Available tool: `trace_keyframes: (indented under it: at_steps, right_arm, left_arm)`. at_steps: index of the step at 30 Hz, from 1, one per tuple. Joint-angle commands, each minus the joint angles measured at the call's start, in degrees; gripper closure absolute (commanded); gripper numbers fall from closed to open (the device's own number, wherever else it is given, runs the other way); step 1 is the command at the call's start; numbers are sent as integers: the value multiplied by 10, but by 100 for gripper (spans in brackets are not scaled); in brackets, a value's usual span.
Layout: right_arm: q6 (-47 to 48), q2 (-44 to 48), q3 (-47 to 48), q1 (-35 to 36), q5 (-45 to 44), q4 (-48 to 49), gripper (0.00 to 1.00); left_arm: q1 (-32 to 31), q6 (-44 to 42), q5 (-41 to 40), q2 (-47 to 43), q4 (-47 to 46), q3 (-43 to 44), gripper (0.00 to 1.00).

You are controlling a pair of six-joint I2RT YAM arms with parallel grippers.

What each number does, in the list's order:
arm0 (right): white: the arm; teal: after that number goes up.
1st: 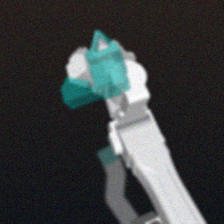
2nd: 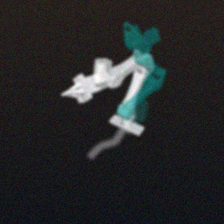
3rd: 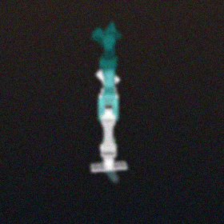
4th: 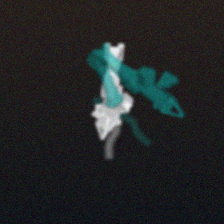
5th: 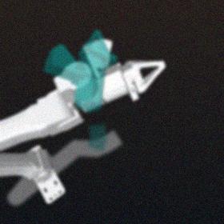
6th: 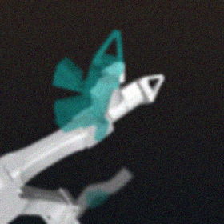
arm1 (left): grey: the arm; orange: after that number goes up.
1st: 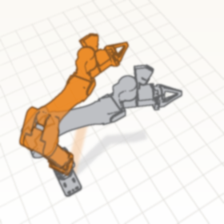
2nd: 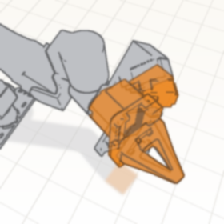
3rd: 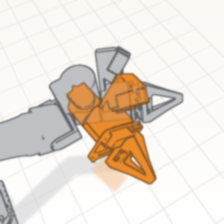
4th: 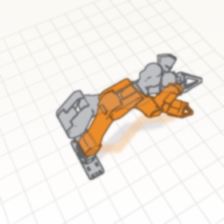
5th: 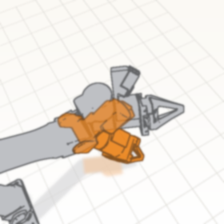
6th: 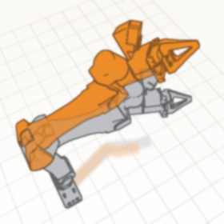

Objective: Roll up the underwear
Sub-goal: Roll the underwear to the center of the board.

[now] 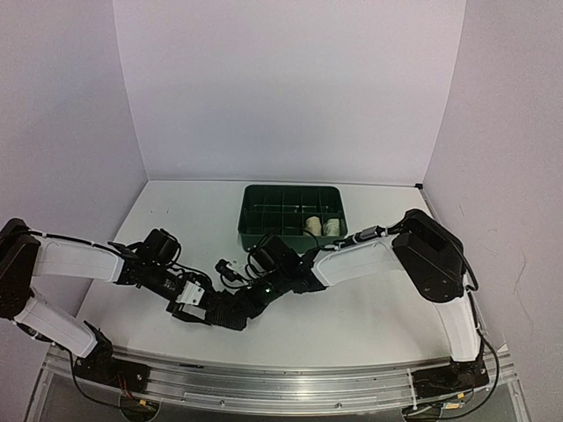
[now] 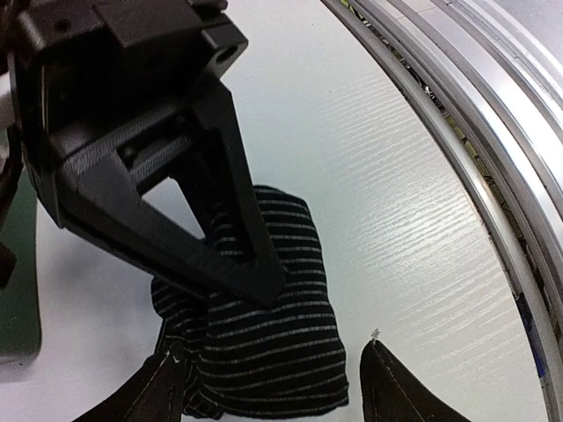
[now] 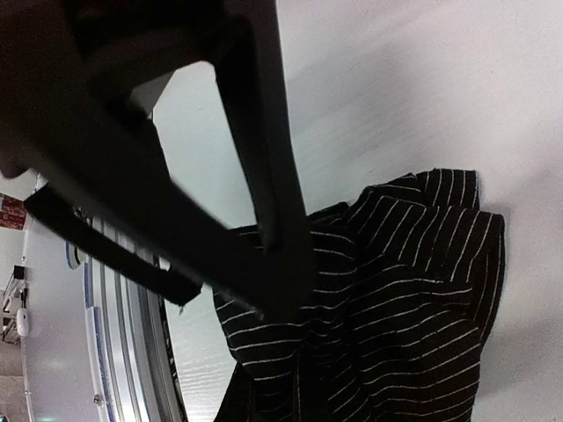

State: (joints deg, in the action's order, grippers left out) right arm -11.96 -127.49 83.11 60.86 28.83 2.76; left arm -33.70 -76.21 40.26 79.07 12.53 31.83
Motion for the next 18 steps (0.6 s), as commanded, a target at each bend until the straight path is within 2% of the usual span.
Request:
trace_keyframes:
  at_steps: [1,7,9,11,13,14,15,16,18]
  right_arm:
    - [-22,-56,23,3,-22,-67,100]
    - [-25,-64,29,3,-21,-66,100]
    - [-21,-62,27,3,-21,-66,100]
    - [-12,-56,23,3,-27,-66,98]
    - [-2,-43,15,3,-42,-65,90]
    - [4,-35,12,3,-52,-65,85]
    - [13,-21,6,3,-64,-65,77]
    - [23,-6,0,3,-77,-64,68]
    - [49,26,-12,3,-112,-60,57]
  left_arm:
    - [-19,23,-14,-12,-50,-12,33]
    - [-32,44,-89,54,-48,5,38]
    - [-31,66,-117,81,-44,21,51]
    - [-31,91,-131,95,-35,40,71]
    - [-31,96,-127,92,-19,48,87]
    - [-31,97,-122,89,-11,51,92]
    - [-31,97,-117,87,4,53,96]
    - [-31,97,-112,86,19,55,100]
    - [-30,100,-104,89,45,58,100]
